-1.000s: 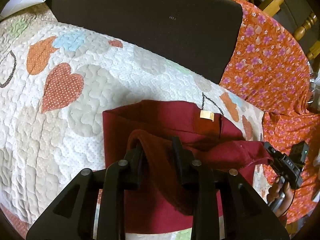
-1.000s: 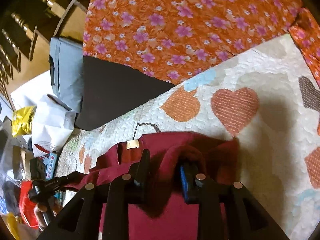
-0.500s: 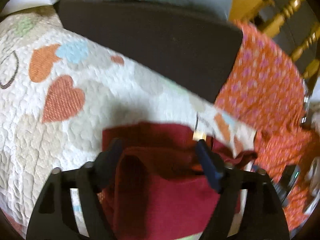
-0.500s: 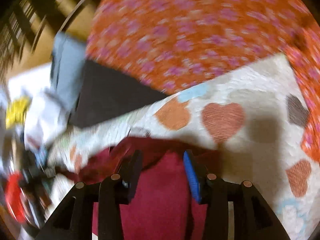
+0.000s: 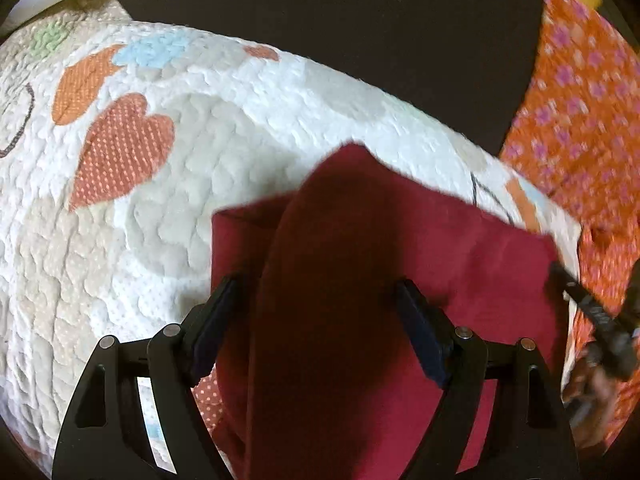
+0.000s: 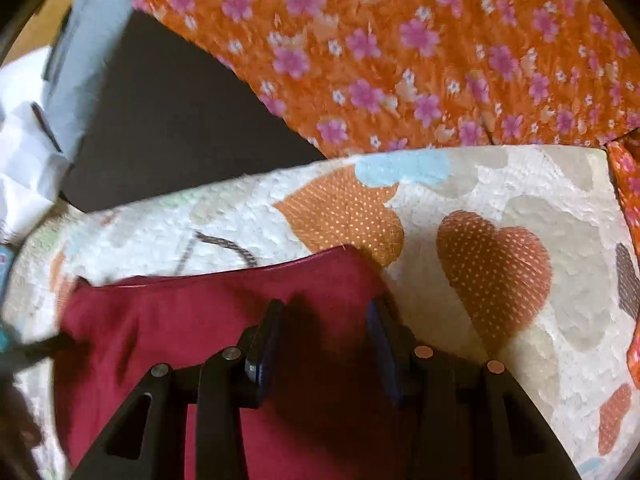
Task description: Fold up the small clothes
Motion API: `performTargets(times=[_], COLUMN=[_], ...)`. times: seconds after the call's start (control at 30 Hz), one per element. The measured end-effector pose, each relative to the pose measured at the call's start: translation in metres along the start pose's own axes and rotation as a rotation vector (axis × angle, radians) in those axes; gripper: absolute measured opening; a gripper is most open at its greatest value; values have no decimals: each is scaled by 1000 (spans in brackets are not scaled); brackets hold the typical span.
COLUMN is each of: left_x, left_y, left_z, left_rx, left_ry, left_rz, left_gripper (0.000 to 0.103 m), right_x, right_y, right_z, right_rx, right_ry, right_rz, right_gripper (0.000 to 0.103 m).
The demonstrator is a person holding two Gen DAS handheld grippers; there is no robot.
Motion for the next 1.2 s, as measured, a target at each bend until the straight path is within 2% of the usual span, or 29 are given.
performTargets(times=[0.1, 0.23, 0.33, 0.4, 0.47, 0.5, 0.53, 0.57, 0.63, 0.77, 0.8, 0.9, 0.97, 1.03, 1.13, 1.2], left_x=[-13, -32, -39, -37, -29, -24, -21, -20, -22, -28, -25, -26, -30, -33, -36, -40], left_y=[-15, -42, -68, -83, -98, -106, -111, -115, -121, -134, -137, -139, -140, -140, -138, -136], left_z=[-3, -7, -6, -9, -11, -11, -12, -12, -12, -10, -11, -12, -13, -15, -20, -25], left_rx=[27, 36, 33, 24, 27, 18, 9, -2, -20, 6, 2, -5, 5, 9, -14, -28], left_ry=[3, -32, -43, -24, -16, -20, -27, -39, -64, -63, -63, -69, -54, -40, -42, -41], left_rz=[20, 35, 38, 38, 15, -5, -17, -23, -28, -11, -12, 5, 11, 25, 41, 60], left_gripper=[80, 80, 80, 80, 80, 80, 80, 80, 80, 80, 80, 80, 80, 80, 80, 80], right_x=[-37, -75, -78, -73, -71, -72, -71, -68, -79, -118, -119, -91, -84, -92, -104, -109], right_y=[-22, -65, -100, -118, -127, -126, -126, -127, -129, -137, -140, -152, -156, -152, -147, -145], right_z=[8, 33, 41, 41, 37, 34, 30, 25, 20, 10, 10, 21, 22, 22, 26, 27], right_rx=[23, 8, 28, 29, 28, 28, 13, -11, -29, -44, -48, -49, -33, -19, 38, 46], right_ry=[106, 62, 94, 117, 131, 144, 161, 157, 140, 200, 189, 65, 68, 80, 98, 92], right_rz=[4, -8, -55, -87, -82, -65, -61, -73, -56, -1, -7, -83, -101, -75, -57, -50], right_gripper=[41, 41, 41, 41, 40, 34, 13, 7, 6, 6, 6, 6, 6, 6, 13, 23])
Point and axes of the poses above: each gripper's, at about its wrist camera, not at the fingertips, and x roughly the way its jaws point, z to its right, y to its top, the point moved 9 cm from there along x, roughly the way its jaws point, and after that the axes turned 8 degrees about -z, right-handed, at the moved point
